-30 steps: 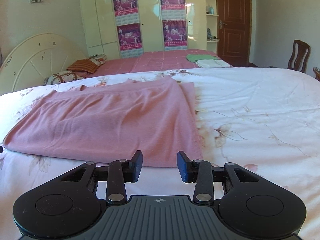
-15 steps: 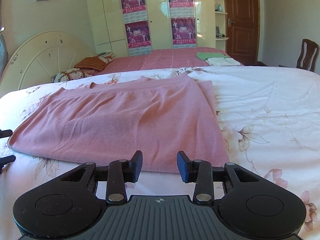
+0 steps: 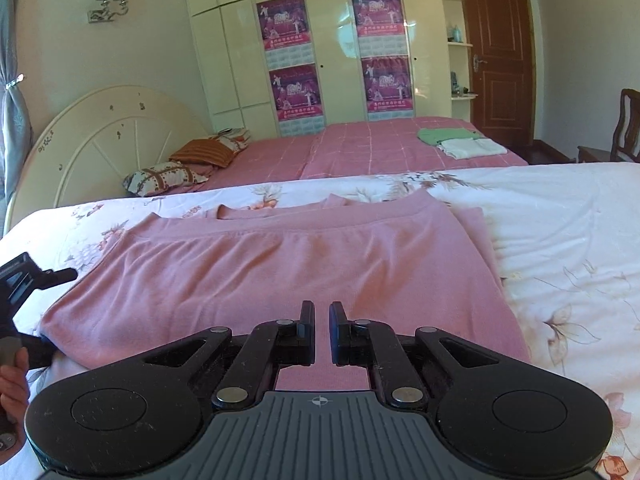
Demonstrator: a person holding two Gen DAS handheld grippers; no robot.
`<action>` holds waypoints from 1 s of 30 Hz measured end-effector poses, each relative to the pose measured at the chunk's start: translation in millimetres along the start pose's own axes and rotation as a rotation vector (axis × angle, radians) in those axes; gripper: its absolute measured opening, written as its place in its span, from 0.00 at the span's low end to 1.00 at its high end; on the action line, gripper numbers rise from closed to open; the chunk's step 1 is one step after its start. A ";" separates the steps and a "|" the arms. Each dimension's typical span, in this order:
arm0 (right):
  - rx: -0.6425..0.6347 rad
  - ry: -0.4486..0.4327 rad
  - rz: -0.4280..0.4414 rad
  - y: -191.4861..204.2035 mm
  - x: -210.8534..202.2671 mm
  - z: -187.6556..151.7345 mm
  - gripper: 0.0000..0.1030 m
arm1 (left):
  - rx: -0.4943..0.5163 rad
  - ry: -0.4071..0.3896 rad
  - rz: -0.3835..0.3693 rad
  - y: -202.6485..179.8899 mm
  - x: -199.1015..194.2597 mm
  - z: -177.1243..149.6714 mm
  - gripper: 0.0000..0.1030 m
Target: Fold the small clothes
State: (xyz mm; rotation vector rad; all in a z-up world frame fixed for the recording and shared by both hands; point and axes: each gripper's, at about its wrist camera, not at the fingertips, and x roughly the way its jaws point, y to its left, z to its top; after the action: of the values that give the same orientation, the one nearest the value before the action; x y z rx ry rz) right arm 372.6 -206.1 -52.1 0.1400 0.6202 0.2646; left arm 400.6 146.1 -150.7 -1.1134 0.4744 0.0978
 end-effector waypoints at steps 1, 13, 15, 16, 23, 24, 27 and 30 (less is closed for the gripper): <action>-0.009 0.002 0.000 3.9 1.1 1.5 0.08 | -0.007 -0.004 0.004 -0.3 1.1 0.6 0.76; 0.005 0.068 0.014 37.1 31.1 14.2 0.08 | -0.059 0.053 -0.049 30.7 -6.6 3.0 0.34; -0.003 0.090 0.022 43.6 45.8 18.2 0.08 | -0.049 0.054 -0.062 28.0 -5.4 3.1 0.41; -0.004 0.096 0.025 46.7 52.3 19.7 0.08 | -0.036 0.060 -0.051 25.2 -3.6 3.7 0.41; -0.056 0.133 0.108 63.5 91.2 24.4 0.08 | 0.057 0.109 0.038 19.4 6.9 8.3 0.10; -0.068 0.165 0.103 63.4 100.6 20.4 0.08 | 0.088 0.107 0.050 13.9 6.2 8.3 0.10; -0.116 0.206 0.061 61.2 121.4 7.1 0.02 | 0.240 0.064 0.024 -26.3 -8.6 5.4 0.09; -0.075 0.209 0.080 55.0 125.2 8.9 0.01 | 0.437 0.083 -0.016 -89.3 -10.5 -6.9 0.09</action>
State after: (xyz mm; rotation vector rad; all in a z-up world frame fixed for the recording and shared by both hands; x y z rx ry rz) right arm 464.6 -118.1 -102.9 0.0655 0.8119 0.3829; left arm 416.5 101.7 -73.9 -0.6933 0.5310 -0.0649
